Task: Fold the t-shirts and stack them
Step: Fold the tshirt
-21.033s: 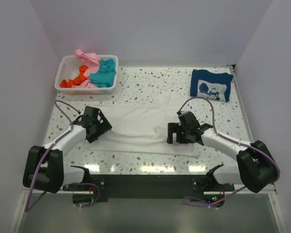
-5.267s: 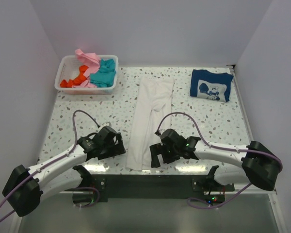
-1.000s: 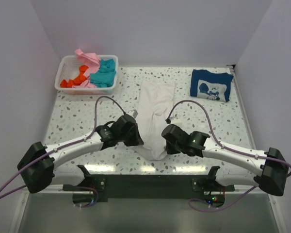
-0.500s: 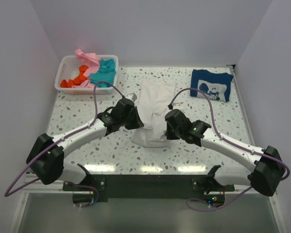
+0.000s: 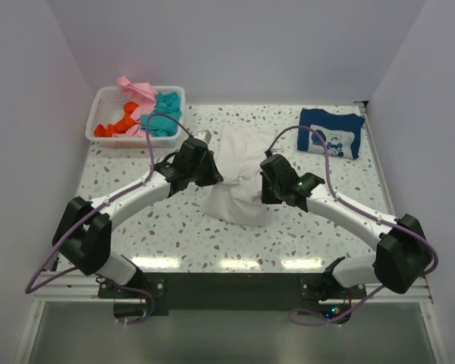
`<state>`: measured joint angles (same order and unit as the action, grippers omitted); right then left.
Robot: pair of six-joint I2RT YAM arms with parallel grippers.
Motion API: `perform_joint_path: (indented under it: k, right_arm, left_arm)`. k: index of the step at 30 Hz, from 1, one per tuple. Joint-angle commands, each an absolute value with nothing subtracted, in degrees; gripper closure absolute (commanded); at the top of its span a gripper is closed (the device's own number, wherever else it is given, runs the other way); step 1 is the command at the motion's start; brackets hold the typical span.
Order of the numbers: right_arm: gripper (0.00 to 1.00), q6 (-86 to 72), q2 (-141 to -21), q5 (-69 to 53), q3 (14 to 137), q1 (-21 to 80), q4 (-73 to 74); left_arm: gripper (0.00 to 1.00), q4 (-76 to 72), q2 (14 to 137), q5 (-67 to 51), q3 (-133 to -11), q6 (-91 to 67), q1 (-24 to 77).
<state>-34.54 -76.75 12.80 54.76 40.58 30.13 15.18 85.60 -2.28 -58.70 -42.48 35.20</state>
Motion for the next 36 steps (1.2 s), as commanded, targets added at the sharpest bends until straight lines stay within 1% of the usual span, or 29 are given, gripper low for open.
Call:
perform_joint_path:
  k: [1,8,17,36]
  right_arm:
    - [1.00,-32.6,-78.7,11.3,58.5,38.9,27.1]
    - [1.00,-31.1,-81.6,10.2,60.6,36.2,26.0]
    - [1.00,-30.7,-86.2,7.8,62.9,33.6,25.0]
    - [1.00,-30.8,-92.4,6.3,65.0,30.8,24.4]
  left_arm:
    - [1.00,12.0,88.2,-3.3,-62.7,-39.7,33.8]
    - [1.00,11.0,91.8,-5.3,-65.0,-39.0,30.9]
    - [1.00,10.0,95.8,-7.6,-67.6,-37.3,29.4]
    - [1.00,11.2,101.9,-6.0,-70.2,-34.5,28.4]
